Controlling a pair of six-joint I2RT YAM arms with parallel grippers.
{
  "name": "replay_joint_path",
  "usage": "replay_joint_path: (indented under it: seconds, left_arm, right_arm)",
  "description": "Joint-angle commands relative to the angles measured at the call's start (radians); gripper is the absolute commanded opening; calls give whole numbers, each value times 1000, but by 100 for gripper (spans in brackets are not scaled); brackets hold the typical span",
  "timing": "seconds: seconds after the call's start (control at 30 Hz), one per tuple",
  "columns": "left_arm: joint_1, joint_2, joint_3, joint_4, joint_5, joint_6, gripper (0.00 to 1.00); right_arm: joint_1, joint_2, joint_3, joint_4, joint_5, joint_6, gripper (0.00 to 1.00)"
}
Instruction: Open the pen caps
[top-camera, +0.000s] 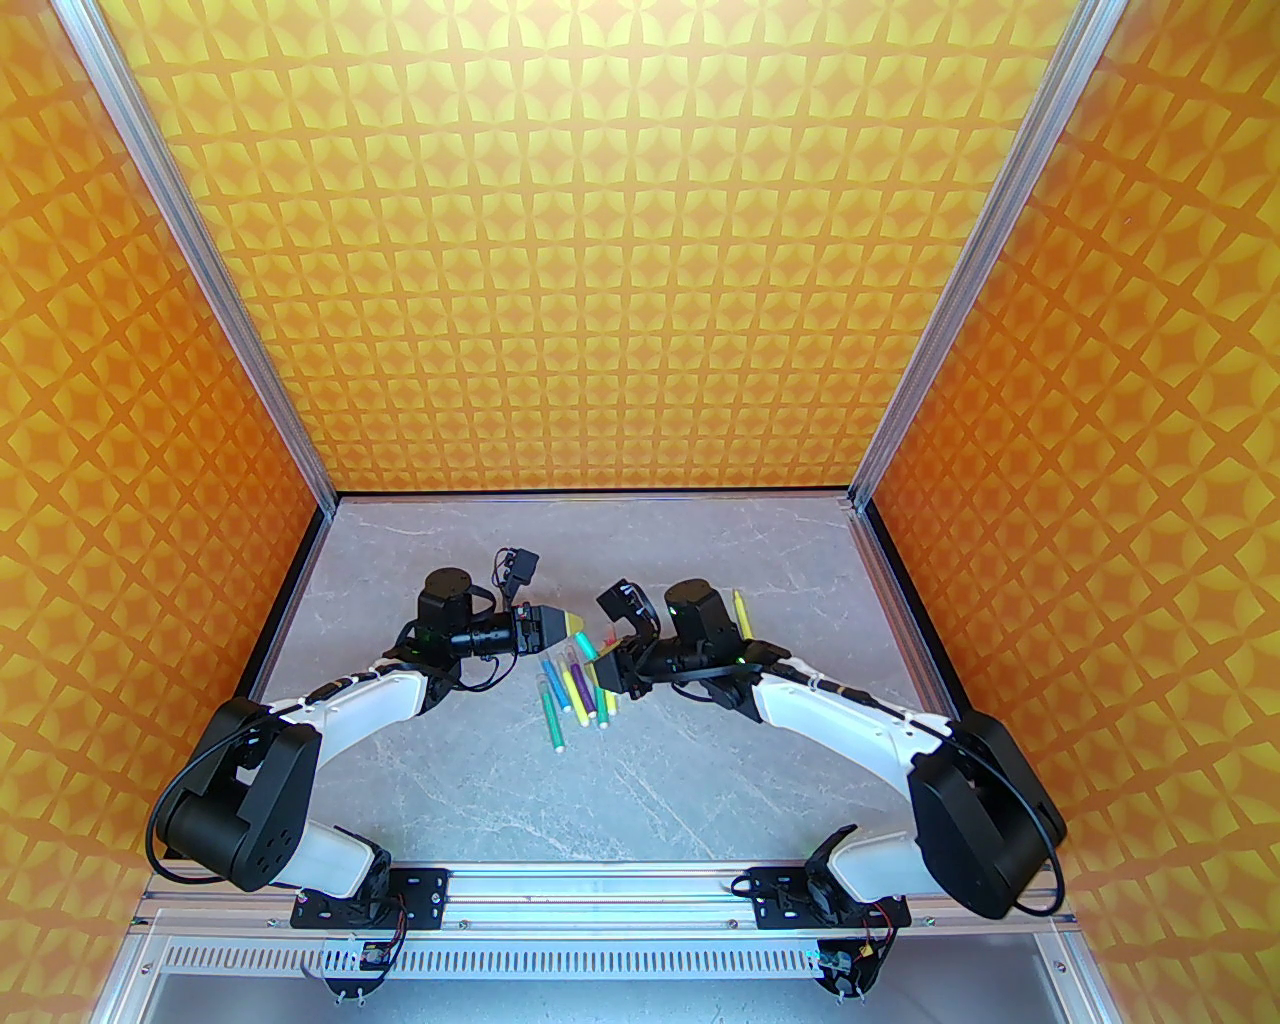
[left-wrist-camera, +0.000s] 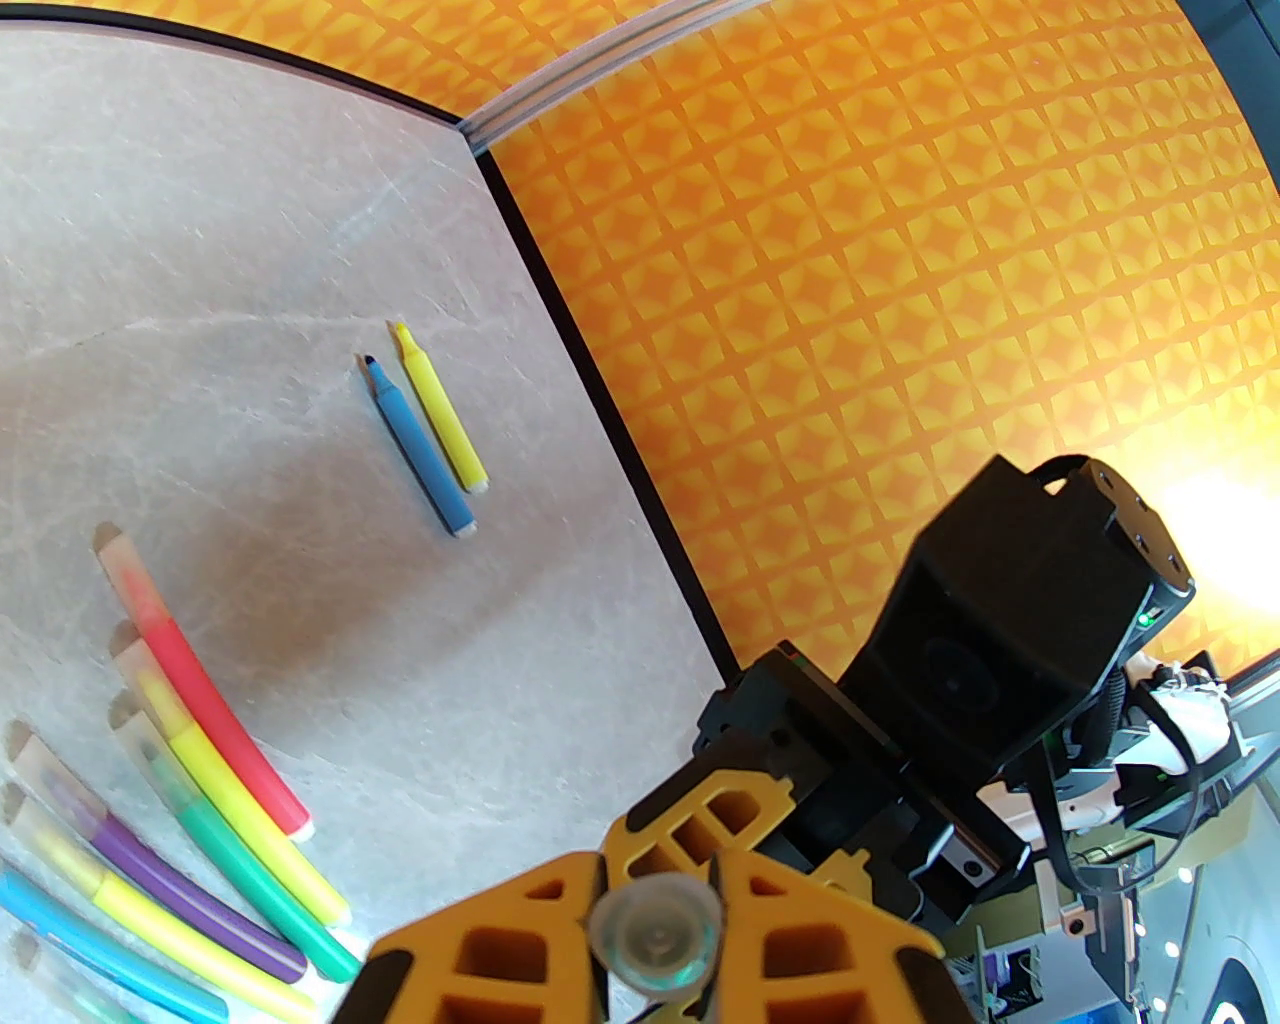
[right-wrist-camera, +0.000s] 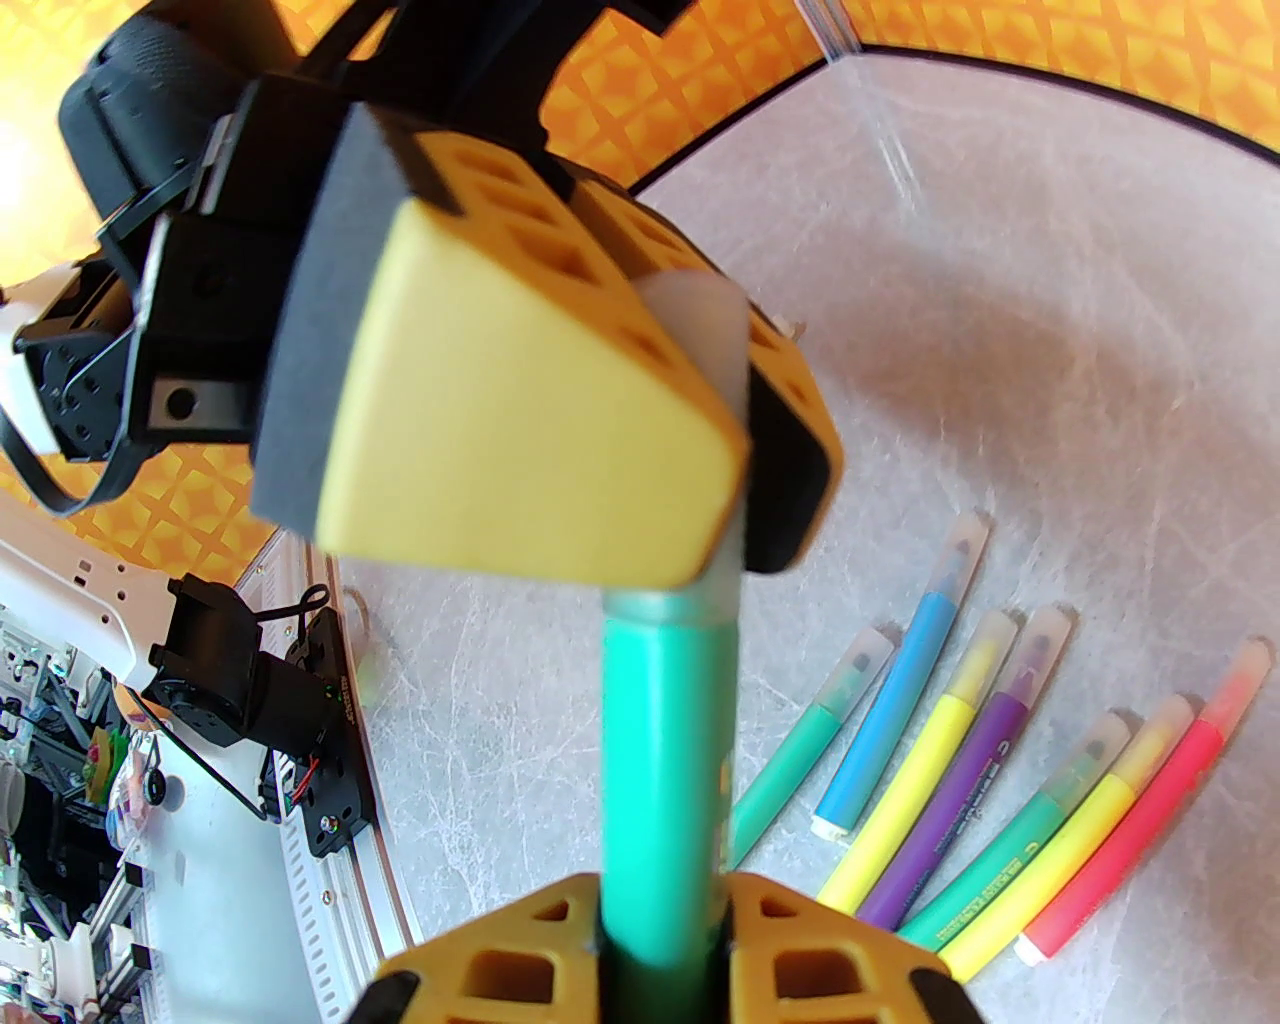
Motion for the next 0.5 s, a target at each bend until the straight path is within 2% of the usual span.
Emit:
replay_joint_path:
  seconds: [0.0, 0.27, 0.47]
  left_arm:
    - [91, -11, 64, 92, -144, -22, 0]
    - [115, -12, 34, 169, -214, -101, 0]
    - [127, -61, 42, 22, -273, -50, 0]
  right_arm:
    - [5, -37, -67, -169, -49, -17, 0]
    - [2, -59, -100, -162, -36, -15, 0]
    - [-25, -83, -113, -148, 14, 8, 0]
